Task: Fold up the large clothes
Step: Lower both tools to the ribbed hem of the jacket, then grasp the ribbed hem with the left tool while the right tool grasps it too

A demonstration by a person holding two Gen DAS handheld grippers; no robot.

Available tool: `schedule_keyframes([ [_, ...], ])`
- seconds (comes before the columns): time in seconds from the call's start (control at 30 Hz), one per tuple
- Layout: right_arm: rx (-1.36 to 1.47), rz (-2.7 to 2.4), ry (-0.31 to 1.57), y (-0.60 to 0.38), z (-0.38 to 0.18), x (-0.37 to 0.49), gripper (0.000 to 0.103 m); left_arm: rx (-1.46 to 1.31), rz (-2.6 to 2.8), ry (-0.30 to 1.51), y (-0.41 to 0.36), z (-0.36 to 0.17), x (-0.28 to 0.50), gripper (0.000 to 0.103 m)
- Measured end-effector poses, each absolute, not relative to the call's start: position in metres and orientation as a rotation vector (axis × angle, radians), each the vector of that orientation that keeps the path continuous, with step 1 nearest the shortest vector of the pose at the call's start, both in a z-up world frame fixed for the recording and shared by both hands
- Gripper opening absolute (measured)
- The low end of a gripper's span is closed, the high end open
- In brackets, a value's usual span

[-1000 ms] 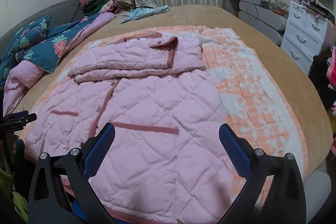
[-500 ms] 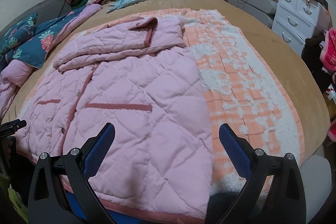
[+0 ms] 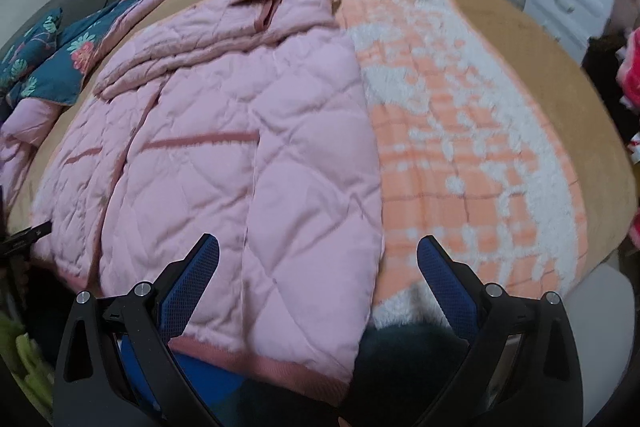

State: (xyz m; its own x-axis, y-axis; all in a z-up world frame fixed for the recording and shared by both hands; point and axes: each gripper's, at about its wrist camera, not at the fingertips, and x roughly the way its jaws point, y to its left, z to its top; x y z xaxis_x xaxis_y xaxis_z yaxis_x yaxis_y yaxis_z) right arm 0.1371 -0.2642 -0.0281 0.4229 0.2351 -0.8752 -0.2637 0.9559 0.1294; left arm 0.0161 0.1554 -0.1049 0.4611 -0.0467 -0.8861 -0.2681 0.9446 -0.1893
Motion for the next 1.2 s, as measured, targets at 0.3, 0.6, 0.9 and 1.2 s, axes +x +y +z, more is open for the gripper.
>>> schedule_keyframes([
  [0.3,-0.057,0.4,1.242,-0.256,-0.053,0.137,0.097,-0.337,0.121,1.085,0.154,-0.105,0.013,0.094],
  [0.6,-0.138,0.469,1.179,-0.239,-0.053,0.11,0.038,-0.305,0.087,1.092,0.142,-0.107,0.008,0.094],
  [0.9,0.055,0.575,0.895,-0.249,0.01,0.102,0.021,-0.304,0.048,1.074,0.139,-0.103,0.005,0.064],
  [1.2,0.137,0.621,0.727,-0.238,0.061,0.134,0.02,-0.174,0.015,0.973,0.131,-0.062,0.004,0.012],
])
